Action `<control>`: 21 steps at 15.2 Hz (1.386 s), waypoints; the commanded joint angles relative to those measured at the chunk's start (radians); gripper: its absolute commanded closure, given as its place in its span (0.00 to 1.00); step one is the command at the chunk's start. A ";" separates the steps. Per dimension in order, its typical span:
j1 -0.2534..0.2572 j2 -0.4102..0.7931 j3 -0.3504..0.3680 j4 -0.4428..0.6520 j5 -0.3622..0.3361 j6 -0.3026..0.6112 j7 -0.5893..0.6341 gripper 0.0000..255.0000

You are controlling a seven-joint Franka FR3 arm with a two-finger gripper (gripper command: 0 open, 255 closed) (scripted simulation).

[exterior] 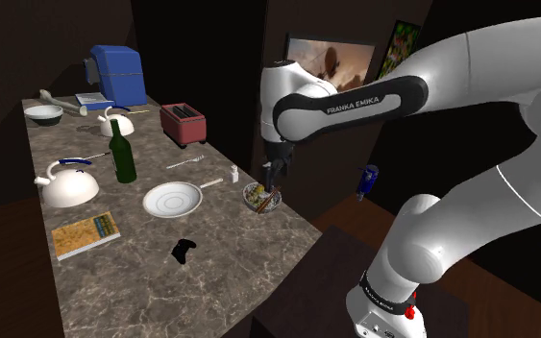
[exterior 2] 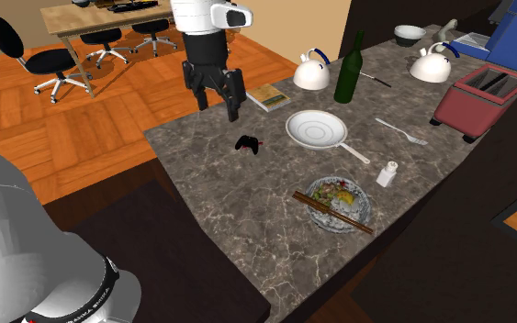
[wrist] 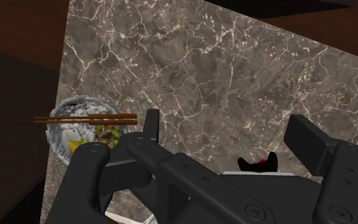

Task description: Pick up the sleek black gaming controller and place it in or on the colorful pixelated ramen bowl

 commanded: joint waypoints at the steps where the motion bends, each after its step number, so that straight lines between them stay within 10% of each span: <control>1: 0.004 0.066 0.022 0.006 -0.003 0.064 0.031 0.00; 21: 0.095 0.839 0.109 0.368 -0.304 0.441 0.445 0.00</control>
